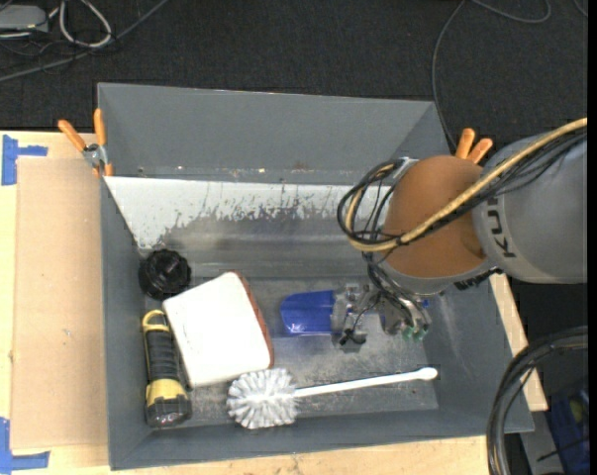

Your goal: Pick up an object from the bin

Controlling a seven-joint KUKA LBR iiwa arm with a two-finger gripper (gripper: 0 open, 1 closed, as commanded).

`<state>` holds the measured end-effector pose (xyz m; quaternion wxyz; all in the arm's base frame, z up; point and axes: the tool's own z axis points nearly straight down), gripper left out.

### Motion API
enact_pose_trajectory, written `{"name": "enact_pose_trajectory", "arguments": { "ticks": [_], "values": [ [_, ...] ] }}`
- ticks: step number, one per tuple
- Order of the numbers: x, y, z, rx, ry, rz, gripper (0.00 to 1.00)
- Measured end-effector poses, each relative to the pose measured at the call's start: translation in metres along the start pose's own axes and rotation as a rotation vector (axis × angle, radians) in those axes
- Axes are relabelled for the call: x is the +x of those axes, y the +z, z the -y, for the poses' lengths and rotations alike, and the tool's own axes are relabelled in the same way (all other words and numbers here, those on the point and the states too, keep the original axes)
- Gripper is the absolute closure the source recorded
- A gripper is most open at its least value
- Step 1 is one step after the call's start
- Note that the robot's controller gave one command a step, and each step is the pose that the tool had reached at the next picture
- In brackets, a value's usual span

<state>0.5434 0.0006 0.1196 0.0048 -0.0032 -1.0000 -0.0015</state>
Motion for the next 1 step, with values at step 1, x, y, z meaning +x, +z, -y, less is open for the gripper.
{"name": "enact_pose_trajectory", "arguments": {
  "ticks": [1],
  "values": [
    [-0.0071,-0.0112,-0.0034,0.000,-0.117,0.017,1.00]
  ]
}}
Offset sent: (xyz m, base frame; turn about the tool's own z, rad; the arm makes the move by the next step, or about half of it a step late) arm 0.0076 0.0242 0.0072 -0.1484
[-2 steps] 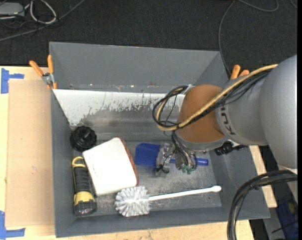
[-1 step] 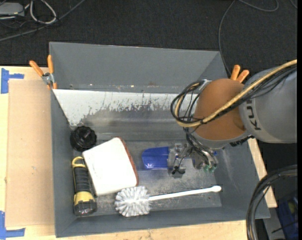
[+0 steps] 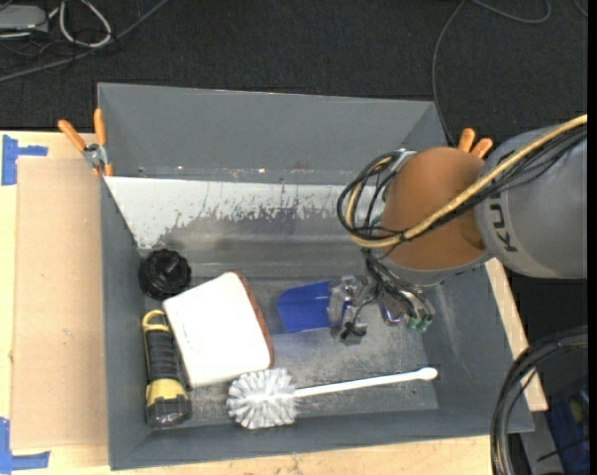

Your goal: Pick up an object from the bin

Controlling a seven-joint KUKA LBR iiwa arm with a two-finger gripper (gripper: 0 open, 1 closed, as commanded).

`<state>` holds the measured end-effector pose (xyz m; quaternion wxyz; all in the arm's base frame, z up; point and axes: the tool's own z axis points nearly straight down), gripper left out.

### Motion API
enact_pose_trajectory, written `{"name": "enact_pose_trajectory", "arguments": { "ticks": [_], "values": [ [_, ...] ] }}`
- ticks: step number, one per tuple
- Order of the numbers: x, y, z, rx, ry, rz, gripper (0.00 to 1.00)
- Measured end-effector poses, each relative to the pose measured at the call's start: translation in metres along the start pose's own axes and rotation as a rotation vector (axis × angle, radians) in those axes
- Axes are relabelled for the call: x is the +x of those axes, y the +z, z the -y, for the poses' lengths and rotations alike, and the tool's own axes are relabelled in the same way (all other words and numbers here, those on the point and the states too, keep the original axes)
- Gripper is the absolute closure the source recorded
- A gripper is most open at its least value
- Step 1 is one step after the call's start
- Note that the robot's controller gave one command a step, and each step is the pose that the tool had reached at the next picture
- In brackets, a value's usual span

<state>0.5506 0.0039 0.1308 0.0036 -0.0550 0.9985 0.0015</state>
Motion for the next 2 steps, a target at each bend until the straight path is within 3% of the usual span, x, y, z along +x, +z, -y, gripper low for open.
{"name": "enact_pose_trajectory", "arguments": {
  "ticks": [1,2],
  "values": [
    [0.001,0.016,-0.011,0.001,0.256,-0.012,1.00],
    [0.002,0.036,-0.017,-0.001,0.132,-0.014,1.00]
  ]
}}
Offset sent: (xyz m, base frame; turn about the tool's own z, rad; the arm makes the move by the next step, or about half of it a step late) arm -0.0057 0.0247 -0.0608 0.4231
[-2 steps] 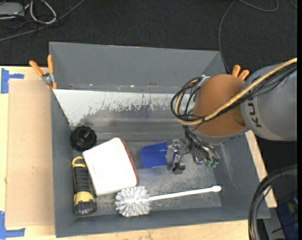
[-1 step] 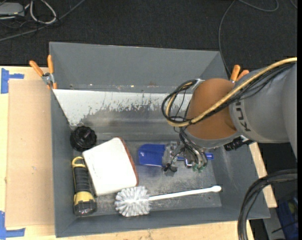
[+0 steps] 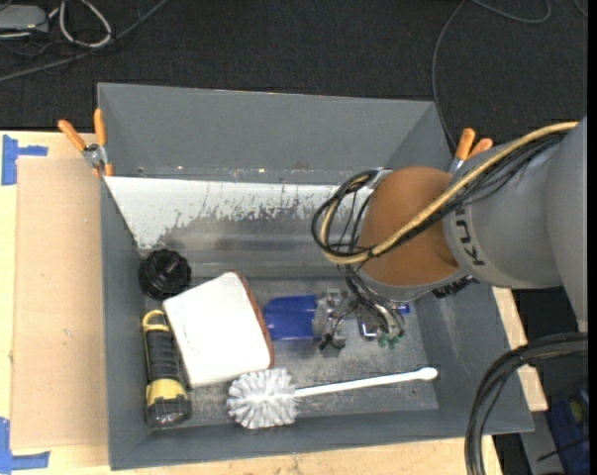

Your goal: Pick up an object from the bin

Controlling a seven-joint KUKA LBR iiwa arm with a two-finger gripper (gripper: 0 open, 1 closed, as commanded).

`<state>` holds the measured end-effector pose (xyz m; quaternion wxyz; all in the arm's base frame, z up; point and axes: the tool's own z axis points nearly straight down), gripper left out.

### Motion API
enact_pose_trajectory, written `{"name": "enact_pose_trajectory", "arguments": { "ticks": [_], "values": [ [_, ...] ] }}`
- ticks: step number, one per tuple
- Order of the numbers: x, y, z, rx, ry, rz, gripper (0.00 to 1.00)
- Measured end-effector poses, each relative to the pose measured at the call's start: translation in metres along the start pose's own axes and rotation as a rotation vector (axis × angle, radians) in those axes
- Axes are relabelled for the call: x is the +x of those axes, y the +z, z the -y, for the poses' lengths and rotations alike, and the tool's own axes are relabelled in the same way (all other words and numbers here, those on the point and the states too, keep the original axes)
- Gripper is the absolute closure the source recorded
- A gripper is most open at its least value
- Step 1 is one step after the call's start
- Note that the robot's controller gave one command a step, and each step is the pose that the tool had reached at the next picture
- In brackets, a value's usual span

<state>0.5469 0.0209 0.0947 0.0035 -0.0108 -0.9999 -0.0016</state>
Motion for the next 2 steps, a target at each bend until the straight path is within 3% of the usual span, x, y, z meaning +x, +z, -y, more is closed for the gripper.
{"name": "enact_pose_trajectory", "arguments": {
  "ticks": [1,2],
  "values": [
    [0.002,0.000,-0.008,0.000,0.249,0.000,1.00],
    [0.013,0.024,-0.035,0.001,0.098,-0.005,1.00]
  ]
}}
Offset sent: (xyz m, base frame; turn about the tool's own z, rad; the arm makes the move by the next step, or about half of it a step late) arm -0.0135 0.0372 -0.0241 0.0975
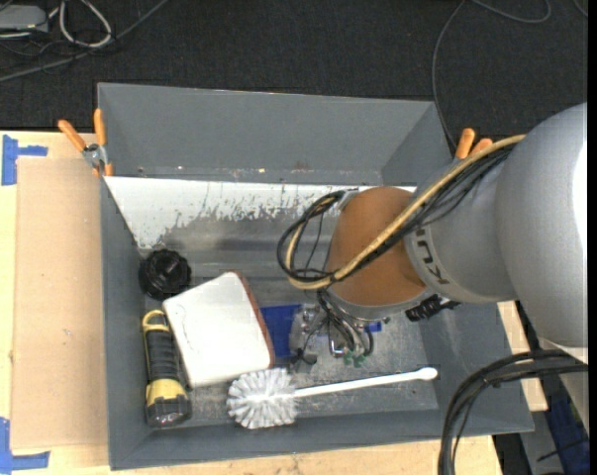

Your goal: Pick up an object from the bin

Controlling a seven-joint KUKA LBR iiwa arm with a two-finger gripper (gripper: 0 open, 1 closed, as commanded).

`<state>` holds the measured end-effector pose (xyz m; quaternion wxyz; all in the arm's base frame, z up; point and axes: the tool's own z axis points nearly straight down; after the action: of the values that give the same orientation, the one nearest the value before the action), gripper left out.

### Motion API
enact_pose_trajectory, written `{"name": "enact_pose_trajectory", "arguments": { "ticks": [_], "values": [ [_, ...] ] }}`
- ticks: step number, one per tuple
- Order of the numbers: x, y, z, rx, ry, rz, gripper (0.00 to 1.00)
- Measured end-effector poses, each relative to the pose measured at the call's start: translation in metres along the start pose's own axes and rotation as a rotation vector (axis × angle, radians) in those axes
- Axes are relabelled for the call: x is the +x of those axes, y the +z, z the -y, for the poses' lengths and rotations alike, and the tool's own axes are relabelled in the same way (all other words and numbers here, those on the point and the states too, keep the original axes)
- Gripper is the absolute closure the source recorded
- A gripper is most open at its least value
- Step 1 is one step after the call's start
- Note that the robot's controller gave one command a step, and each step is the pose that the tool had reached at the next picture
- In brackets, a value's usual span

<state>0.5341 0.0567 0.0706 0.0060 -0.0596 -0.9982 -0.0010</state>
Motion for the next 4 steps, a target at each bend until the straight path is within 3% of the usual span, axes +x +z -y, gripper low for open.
{"name": "enact_pose_trajectory", "arguments": {
  "ticks": [1,2,3,4],
  "values": [
    [-0.008,-0.012,0.022,0.000,0.136,0.005,1.00],
    [-0.008,-0.012,0.022,0.000,0.136,0.005,1.00],
    [-0.009,-0.001,-0.003,0.000,0.117,0.004,1.00],
    [-0.008,0.001,-0.015,0.001,0.100,0.005,1.00]
  ]
}}
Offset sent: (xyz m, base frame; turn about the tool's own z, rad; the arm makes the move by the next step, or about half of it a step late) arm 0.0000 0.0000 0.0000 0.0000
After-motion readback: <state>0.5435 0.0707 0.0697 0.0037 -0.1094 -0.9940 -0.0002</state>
